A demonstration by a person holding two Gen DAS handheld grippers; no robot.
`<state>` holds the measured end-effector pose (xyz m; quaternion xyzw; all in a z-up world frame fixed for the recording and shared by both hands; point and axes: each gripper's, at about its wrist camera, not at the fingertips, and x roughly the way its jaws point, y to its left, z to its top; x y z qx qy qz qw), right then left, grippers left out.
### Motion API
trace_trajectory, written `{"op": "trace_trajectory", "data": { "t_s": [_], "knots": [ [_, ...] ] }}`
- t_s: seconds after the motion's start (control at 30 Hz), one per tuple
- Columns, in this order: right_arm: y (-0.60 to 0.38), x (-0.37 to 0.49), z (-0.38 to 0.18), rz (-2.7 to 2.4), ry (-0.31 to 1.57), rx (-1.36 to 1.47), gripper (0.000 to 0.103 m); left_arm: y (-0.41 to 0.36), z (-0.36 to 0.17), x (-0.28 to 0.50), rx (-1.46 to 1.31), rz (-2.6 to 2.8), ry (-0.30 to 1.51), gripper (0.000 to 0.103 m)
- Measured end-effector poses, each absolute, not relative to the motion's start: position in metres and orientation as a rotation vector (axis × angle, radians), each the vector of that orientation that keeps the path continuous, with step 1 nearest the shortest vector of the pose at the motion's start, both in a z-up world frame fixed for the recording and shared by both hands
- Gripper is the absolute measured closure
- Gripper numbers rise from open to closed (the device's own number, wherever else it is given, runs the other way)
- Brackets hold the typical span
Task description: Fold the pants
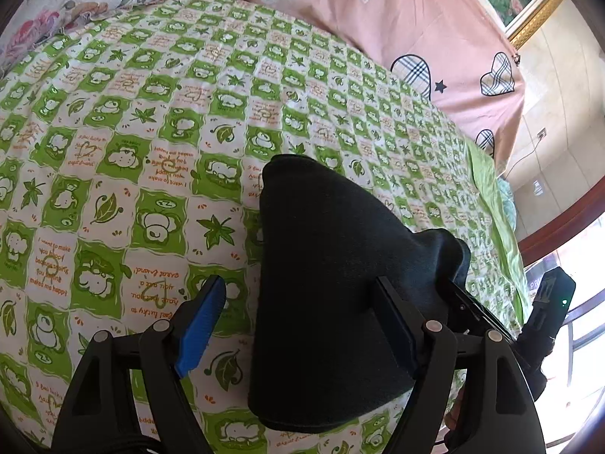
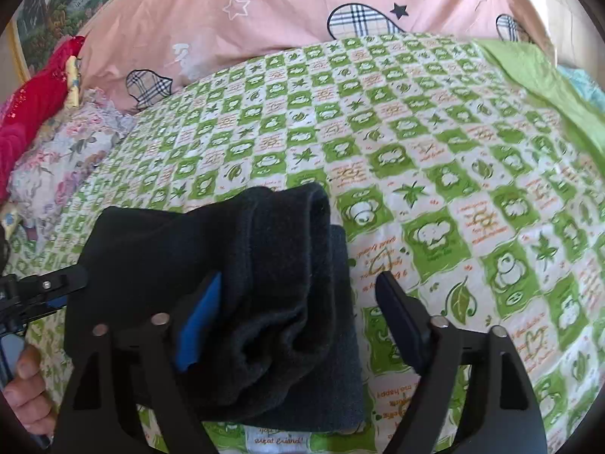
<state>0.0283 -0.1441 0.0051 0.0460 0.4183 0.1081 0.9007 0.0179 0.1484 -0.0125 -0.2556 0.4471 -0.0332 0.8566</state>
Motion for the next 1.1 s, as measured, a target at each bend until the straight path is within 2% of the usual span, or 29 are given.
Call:
{"op": "trace_trajectory", "data": {
  "t_s": [0.33,0.63,0.73,0.77,0.8,0.87,1.03,1.1],
  "knots": [
    [-0.169,0.028,-0.014,0.339,0.91,0.308,0.031,0.151,-0.026,0.029,-0.536,-0.08,0.964,0.022],
    [-0.17,0.029,-0.018,0.383,0.912,0.349,0.032,0.161,-0.042,0.04,-0.588,-0.114,0.982,0.021],
    [-0.17,0.029,-0.018,0.389,0.912,0.353,0.032,0.159,-0.042,0.041,-0.562,-0.117,0.982,0.025],
    [-0.171,0.029,-0.018,0.39,0.911,0.354,0.032,0.159,-0.041,0.041,-0.56,-0.121,0.982,0.031],
    [-0.17,0.028,-0.018,0.388,0.911,0.355,0.032,0.158,-0.041,0.041,-0.569,-0.144,0.981,0.042],
    [-0.169,0.027,-0.018,0.392,0.909,0.357,0.034,0.158,-0.042,0.043,-0.604,-0.186,0.985,0.053],
    [-0.169,0.025,-0.017,0.418,0.901,0.379,0.042,0.159,-0.04,0.041,-0.616,-0.19,0.983,0.056],
    [-0.17,0.023,-0.017,0.431,0.895,0.394,0.046,0.159,-0.037,0.039,-0.613,-0.191,0.977,0.061]
  ]
}}
